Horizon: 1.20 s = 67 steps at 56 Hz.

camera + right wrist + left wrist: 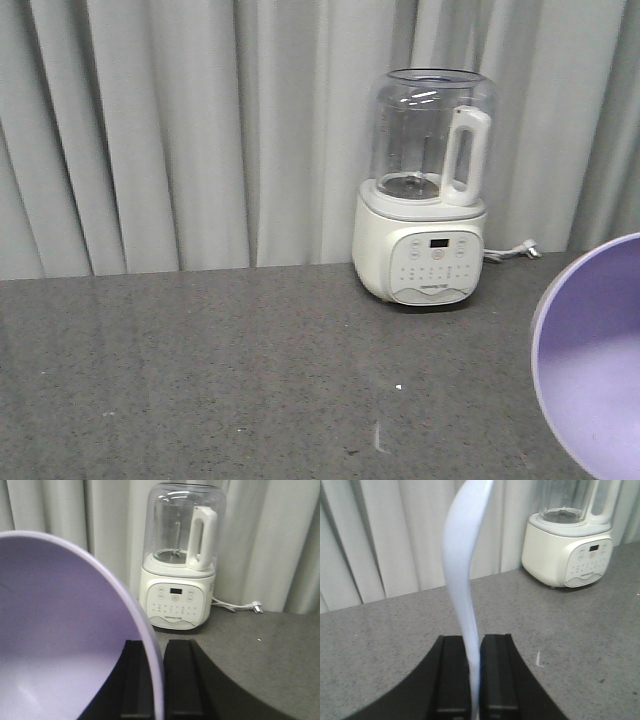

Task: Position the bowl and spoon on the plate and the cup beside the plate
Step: 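Drive the base to the counter with the pale blue plate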

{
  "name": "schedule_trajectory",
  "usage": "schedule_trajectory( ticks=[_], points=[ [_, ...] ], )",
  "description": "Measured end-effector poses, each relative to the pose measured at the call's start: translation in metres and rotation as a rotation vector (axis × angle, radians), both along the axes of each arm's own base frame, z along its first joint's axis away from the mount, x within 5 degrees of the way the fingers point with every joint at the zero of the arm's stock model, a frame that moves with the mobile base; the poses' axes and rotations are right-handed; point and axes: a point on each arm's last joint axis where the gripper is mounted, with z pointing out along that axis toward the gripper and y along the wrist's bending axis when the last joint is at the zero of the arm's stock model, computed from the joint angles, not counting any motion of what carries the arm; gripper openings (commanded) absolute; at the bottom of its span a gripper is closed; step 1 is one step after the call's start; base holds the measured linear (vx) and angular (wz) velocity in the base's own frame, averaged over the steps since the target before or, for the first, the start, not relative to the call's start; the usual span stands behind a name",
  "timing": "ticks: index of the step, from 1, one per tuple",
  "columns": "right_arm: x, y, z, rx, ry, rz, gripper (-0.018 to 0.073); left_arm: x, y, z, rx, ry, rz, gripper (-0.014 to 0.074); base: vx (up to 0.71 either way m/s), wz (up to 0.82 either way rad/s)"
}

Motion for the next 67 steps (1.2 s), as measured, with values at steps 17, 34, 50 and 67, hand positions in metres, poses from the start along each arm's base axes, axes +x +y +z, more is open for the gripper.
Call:
schedule_trajectory(
  ticks=[17, 34, 50, 67],
  points=[
    [0.0000, 0.0000, 0.0000, 0.000, 0.000, 0.000, -0.0008, 0.0000, 0.0000, 0.0000, 0.000, 0.000, 0.000, -0.0003, -0.13, -0.55],
    [0.0000, 0.0000, 0.0000, 0.000, 0.000, 0.000, -0.0008, 0.0000, 0.0000, 0.0000, 0.000, 0.000, 0.000, -0.0003, -0.16, -0.70],
    [0.0000, 0.0000, 0.0000, 0.000, 0.000, 0.000, -0.0008, 0.0000, 0.0000, 0.0000, 0.000, 0.000, 0.000, -0.0003, -0.16, -0.71],
    [0.0000, 0.0000, 0.0000, 0.000, 0.000, 0.000, -0.0008, 0.0000, 0.0000, 0.0000, 0.000, 0.000, 0.000, -0.0003, -0.12, -0.56]
  ],
)
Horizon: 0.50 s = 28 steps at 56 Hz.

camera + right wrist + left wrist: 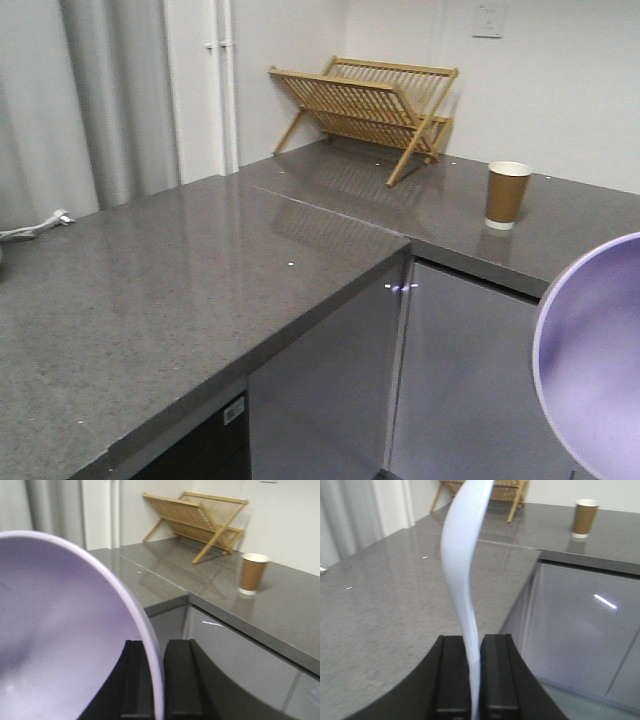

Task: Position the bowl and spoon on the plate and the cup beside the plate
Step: 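Drive the base to the counter with the pale blue plate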

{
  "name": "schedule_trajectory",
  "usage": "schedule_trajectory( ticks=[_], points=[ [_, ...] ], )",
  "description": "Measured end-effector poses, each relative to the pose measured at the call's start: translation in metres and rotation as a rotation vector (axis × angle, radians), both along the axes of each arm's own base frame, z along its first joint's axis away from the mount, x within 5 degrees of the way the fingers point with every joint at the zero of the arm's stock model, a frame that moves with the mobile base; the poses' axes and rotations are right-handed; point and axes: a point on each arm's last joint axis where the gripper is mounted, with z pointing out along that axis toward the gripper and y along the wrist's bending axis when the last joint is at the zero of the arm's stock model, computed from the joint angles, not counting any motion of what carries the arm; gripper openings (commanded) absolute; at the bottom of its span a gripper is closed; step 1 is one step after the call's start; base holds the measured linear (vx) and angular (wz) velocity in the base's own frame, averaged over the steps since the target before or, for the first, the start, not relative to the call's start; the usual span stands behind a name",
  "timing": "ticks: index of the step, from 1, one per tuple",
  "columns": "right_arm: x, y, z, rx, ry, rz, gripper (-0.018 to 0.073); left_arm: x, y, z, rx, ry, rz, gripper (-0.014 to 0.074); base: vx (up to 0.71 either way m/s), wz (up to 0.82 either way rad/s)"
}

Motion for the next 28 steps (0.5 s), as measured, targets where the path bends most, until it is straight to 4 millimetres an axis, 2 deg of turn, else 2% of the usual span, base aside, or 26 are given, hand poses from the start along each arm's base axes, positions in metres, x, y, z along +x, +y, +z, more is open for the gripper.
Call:
schedule_trajectory(
  ticks=[28],
  points=[
    [-0.0002, 0.0000, 0.0001, 0.001, -0.001, 0.000, -0.0008, -0.0003, 0.0001, 0.0002, 0.000, -0.001, 0.000, -0.0003, 0.01, -0.49]
  ],
)
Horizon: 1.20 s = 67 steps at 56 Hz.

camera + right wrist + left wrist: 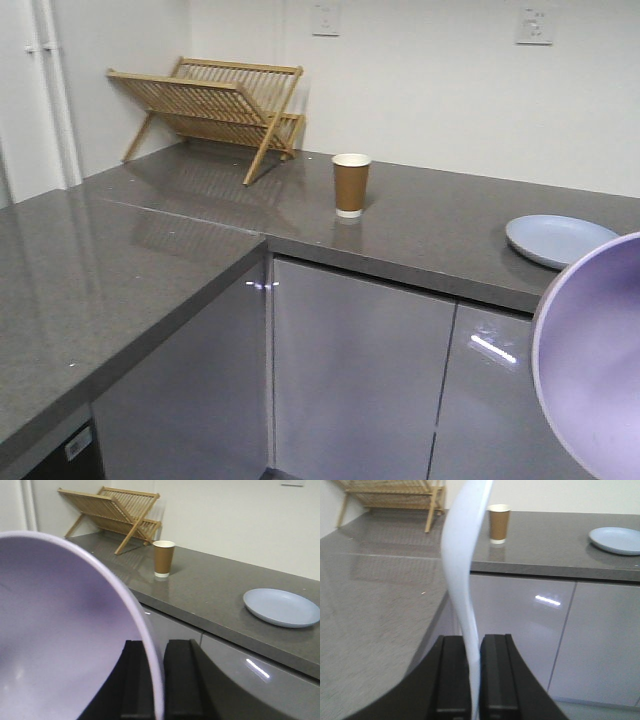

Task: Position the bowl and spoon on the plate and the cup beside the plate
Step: 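Drive the base to the counter with the pale blue plate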

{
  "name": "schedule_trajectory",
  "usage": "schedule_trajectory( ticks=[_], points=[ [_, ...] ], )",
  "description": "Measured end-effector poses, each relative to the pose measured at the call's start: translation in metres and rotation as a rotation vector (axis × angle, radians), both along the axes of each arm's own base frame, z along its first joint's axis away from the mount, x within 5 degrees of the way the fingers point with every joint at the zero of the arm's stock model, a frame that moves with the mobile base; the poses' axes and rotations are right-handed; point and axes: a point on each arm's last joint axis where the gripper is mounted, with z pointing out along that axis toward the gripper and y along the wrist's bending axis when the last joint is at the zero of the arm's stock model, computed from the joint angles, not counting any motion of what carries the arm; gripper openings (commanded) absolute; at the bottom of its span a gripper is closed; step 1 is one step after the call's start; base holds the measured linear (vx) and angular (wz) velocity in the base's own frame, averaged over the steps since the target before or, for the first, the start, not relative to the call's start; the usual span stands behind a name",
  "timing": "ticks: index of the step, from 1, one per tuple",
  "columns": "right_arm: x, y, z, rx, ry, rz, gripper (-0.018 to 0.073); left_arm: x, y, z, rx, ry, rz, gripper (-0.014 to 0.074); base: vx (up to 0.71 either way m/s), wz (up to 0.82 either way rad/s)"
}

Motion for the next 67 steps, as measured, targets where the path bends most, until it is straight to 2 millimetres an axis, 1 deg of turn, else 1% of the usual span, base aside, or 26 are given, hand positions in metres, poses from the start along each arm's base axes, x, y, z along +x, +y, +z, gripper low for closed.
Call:
schedule_trajectory(
  ticks=[19, 24, 67],
  points=[
    [0.0000, 0.0000, 0.0000, 0.000, 0.000, 0.000, -0.0008, 0.0000, 0.0000, 0.0000, 0.000, 0.000, 0.000, -0.0003, 0.20, -0.55],
    [-0.0008, 0.0000, 0.0003, 0.000, -0.003, 0.000, -0.0008, 0.0000, 0.0000, 0.0000, -0.001, 0.000, 0.000, -0.0003, 0.31, -0.21],
    [-0.0009, 0.0003, -0.0001, -0.002, 0.002, 0.003, -0.0008, 0.0000, 0.0000, 0.0000, -0.001, 0.000, 0.000, -0.0003, 0.39, 0.04]
  ],
)
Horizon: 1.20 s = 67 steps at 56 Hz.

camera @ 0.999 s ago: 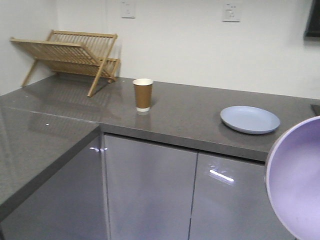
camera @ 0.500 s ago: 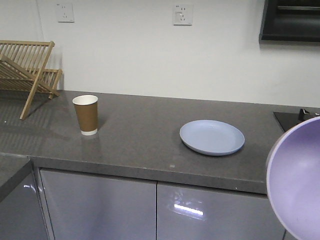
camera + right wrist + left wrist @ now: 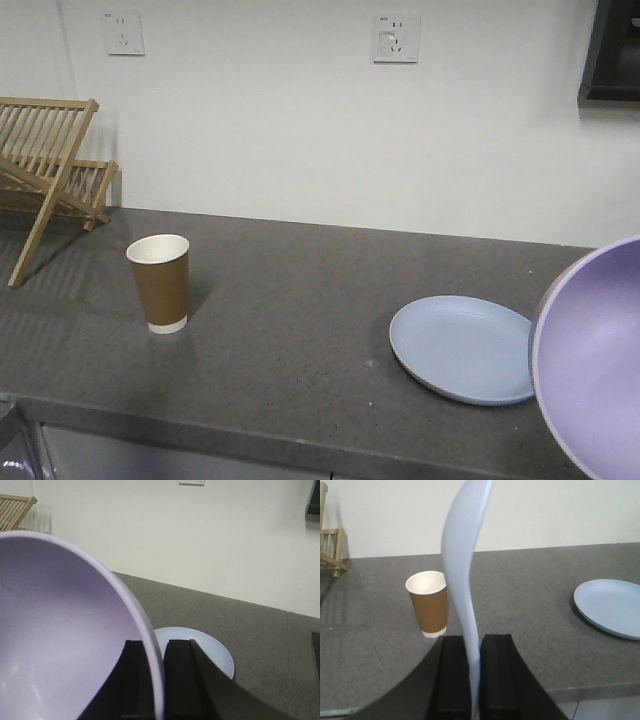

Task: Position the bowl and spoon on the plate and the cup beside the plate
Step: 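Drive the base to the counter with the pale blue plate, then lower the bowl onto the plate and open the right gripper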

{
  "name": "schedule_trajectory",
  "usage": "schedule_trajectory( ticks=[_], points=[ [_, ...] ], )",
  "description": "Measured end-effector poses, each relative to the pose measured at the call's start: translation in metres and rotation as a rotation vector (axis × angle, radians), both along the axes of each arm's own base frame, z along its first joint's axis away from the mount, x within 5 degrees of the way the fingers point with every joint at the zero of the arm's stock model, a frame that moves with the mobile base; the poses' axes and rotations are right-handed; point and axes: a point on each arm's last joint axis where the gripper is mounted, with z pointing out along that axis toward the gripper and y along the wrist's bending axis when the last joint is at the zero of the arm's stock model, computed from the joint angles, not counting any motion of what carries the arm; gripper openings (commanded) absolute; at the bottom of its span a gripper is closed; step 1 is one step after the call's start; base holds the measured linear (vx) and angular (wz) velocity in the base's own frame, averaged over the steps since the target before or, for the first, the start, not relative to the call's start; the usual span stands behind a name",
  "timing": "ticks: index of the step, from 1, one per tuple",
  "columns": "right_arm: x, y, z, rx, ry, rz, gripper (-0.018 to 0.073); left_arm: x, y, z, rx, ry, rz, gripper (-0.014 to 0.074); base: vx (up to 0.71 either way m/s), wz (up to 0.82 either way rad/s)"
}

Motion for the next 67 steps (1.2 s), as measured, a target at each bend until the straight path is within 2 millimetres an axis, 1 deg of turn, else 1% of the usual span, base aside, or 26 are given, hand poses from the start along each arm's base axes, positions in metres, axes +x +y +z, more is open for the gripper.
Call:
schedule_trajectory(
  ticks=[36, 67],
  points=[
    [0.0000, 0.0000, 0.0000, 0.000, 0.000, 0.000, -0.0008, 0.0003, -0.0001, -0.0002, 0.000, 0.001, 0.000, -0.0003, 0.34, -0.22],
    [0.0000, 0.0000, 0.0000, 0.000, 0.000, 0.000, -0.0008, 0.0009, -0.0002, -0.0004, 0.000, 0.002, 0.000, -0.0003, 0.11, -0.02]
  ],
)
